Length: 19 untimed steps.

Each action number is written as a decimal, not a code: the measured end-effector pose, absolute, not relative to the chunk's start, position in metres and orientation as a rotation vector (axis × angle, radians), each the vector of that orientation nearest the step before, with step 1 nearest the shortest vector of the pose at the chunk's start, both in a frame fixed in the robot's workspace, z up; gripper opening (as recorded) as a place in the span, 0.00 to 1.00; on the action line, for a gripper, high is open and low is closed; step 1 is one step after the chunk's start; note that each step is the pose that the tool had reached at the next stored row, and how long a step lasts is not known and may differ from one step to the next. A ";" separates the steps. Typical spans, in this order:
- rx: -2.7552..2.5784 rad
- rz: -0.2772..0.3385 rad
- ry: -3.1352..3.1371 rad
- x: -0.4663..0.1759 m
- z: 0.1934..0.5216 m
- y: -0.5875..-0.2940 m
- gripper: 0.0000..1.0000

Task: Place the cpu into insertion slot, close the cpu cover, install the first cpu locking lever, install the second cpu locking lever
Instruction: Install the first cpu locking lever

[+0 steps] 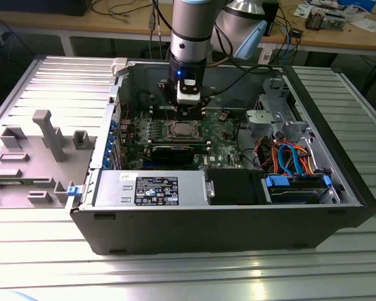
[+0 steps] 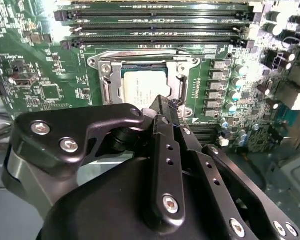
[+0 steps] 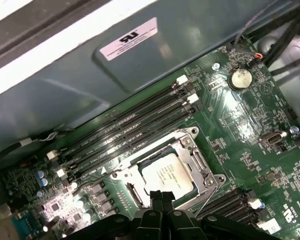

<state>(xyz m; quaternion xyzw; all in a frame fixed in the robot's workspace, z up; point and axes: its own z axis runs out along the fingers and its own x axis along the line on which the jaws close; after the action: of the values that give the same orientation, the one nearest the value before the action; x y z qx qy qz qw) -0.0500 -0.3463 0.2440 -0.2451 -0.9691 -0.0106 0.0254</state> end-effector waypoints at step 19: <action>-0.178 -0.017 -3.083 -0.050 0.244 -0.346 0.11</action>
<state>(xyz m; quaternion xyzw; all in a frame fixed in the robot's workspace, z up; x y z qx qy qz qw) -0.0500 -0.3463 0.2441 -0.0577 -0.9980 -0.0056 0.0269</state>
